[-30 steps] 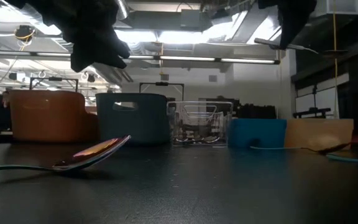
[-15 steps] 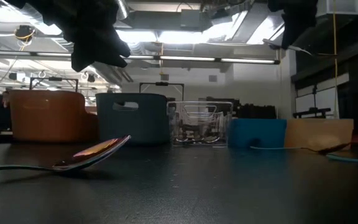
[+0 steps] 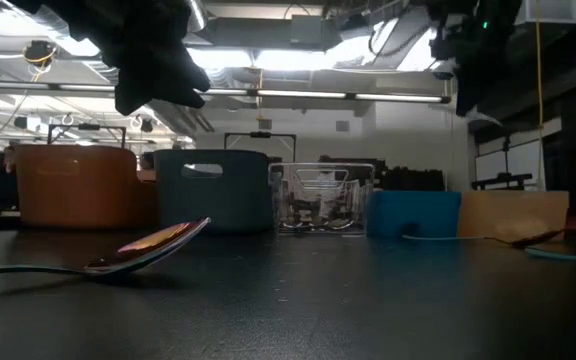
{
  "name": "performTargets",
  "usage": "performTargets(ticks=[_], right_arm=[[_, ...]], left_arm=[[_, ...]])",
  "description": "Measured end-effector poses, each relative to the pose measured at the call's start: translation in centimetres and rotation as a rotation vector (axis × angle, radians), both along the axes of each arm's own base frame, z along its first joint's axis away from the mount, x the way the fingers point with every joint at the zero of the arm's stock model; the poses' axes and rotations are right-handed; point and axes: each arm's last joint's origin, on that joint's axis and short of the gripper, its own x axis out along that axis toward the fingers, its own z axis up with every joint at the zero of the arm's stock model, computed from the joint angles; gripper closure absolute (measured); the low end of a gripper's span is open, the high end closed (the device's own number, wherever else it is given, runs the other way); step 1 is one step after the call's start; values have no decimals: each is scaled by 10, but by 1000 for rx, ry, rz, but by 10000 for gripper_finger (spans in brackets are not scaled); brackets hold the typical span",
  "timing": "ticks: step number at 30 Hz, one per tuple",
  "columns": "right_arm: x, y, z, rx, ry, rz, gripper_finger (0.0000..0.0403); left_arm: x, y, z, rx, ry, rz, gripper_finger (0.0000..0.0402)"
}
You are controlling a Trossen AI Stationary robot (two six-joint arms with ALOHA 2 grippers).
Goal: Sort silverware by color (type)
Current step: Put the white and blue spoon into the right orange bin
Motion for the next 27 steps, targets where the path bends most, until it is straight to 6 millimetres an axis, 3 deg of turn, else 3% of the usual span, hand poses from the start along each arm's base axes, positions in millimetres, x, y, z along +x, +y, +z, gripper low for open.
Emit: performTargets(ticks=[14,27], right_arm=[[5,-17,-94,92,-109,-51,398],[0,-14,-132,86,-97,-92,398]], left_arm=[[0,0,0,-1,-3,-1,292],[0,0,0,-1,-3,-1,292]])
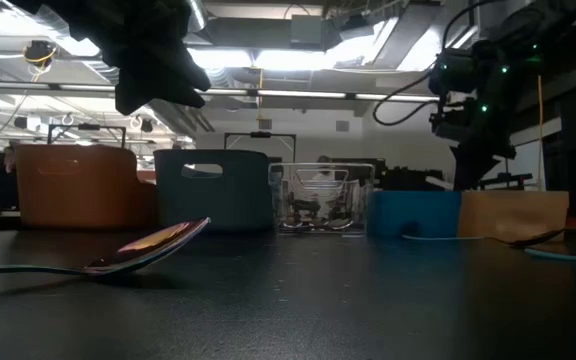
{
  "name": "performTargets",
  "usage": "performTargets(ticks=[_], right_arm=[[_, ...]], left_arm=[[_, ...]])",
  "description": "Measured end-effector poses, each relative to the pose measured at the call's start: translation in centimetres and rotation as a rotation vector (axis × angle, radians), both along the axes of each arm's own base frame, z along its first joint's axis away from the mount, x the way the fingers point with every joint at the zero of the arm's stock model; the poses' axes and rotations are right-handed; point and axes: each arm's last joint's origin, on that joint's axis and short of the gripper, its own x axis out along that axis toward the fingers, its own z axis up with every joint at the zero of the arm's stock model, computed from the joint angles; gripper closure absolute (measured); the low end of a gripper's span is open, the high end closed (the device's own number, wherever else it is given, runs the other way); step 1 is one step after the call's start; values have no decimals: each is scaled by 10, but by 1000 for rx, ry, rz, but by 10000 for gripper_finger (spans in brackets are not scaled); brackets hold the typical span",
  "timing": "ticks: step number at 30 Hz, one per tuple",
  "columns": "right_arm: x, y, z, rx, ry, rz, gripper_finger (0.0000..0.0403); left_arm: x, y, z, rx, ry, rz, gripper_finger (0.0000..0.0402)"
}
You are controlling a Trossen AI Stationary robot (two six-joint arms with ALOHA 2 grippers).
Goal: Sort silverware by color (type)
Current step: Put the white and blue spoon into the right orange bin
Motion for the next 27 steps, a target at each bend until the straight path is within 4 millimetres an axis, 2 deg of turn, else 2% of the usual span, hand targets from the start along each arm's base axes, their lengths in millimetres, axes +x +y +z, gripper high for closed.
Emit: performTargets(ticks=[9,27], right_arm=[[-4,3,-19,-2,-11,-29,397],[-4,2,-20,-24,7,-36,397]], left_arm=[[0,0,0,0,0,0,292],[0,0,0,1,0,0,292]])
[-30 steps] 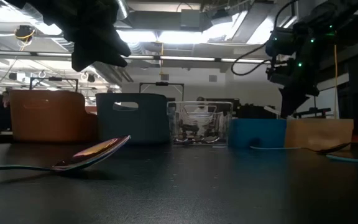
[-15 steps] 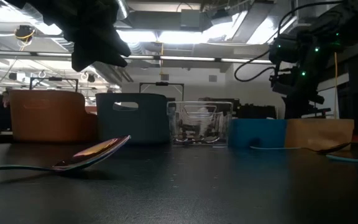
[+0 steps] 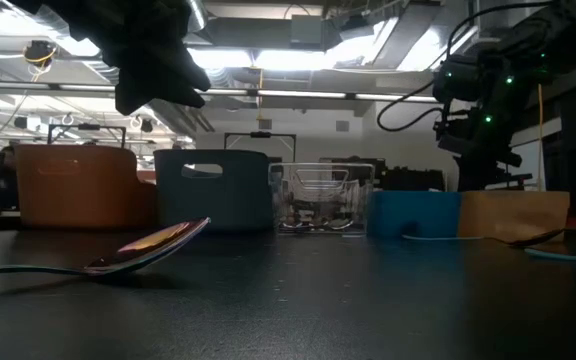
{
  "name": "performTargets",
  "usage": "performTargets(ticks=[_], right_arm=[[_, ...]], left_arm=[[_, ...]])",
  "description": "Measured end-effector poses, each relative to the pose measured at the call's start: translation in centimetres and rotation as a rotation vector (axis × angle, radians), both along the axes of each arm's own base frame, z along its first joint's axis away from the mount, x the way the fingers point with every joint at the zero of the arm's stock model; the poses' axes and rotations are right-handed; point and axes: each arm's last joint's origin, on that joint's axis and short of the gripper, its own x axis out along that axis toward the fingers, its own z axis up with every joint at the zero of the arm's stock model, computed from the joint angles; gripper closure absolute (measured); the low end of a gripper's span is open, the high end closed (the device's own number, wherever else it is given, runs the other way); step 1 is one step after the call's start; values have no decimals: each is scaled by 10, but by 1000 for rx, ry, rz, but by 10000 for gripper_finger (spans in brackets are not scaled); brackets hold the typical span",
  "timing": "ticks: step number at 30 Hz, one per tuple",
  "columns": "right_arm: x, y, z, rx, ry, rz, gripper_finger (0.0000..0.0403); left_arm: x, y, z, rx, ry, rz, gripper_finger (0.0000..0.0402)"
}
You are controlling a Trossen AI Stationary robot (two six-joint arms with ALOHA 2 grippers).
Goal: Sort silverware by color (type)
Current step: Put the white and blue spoon into the right orange bin, then put the purple spoon into the left blue bin
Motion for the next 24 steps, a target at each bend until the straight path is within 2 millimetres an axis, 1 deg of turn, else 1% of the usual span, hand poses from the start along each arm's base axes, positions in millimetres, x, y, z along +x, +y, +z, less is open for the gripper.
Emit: performTargets(ticks=[4,11,16,19,24], right_arm=[[0,0,0,1,2,0,383],[-1,1,-2,2,17,0,314],[-1,0,-2,-7,23,-5,291],[-1,0,-2,-9,23,-7,288],[-1,0,-1,-10,21,-7,288]], left_arm=[[0,0,0,0,0,0,292],[0,0,0,0,0,0,292],[0,-2,0,-18,-2,-25,292],[1,-9,4,-55,-33,-86,292],[4,-32,24,-91,-91,-145,292]])
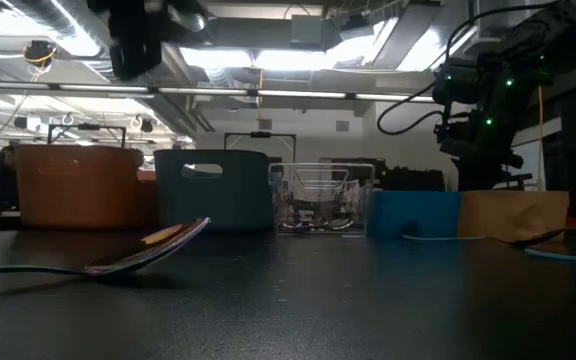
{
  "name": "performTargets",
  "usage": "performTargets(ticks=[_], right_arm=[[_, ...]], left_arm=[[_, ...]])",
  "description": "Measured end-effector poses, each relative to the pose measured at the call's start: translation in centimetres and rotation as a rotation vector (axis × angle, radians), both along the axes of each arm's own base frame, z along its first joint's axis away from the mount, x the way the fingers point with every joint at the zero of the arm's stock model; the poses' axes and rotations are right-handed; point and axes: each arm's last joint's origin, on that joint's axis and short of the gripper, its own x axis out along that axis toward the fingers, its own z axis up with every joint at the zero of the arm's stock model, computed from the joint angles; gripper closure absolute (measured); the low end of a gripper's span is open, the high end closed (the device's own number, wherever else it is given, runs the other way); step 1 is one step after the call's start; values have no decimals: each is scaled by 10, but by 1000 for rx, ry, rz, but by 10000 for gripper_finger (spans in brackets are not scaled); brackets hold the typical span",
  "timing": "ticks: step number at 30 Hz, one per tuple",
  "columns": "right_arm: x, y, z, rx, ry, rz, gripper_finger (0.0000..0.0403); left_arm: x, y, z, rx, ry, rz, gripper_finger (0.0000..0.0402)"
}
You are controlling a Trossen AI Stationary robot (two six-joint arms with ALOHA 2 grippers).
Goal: Sort silverware by color (type)
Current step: Put the purple spoon into the left blue bin
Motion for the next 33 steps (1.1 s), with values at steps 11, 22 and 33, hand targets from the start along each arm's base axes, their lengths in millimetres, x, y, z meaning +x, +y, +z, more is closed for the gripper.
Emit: performTargets(ticks=[11,22,33], right_arm=[[0,0,0,-1,-2,-1,288],[0,0,1,-2,-4,-1,288],[1,-1,1,-9,-14,-1,288]], left_arm=[[34,-59,16,-149,146,-29,292],[63,-119,-30,-474,707,57,292],[69,-125,-84,-390,932,229,292]])
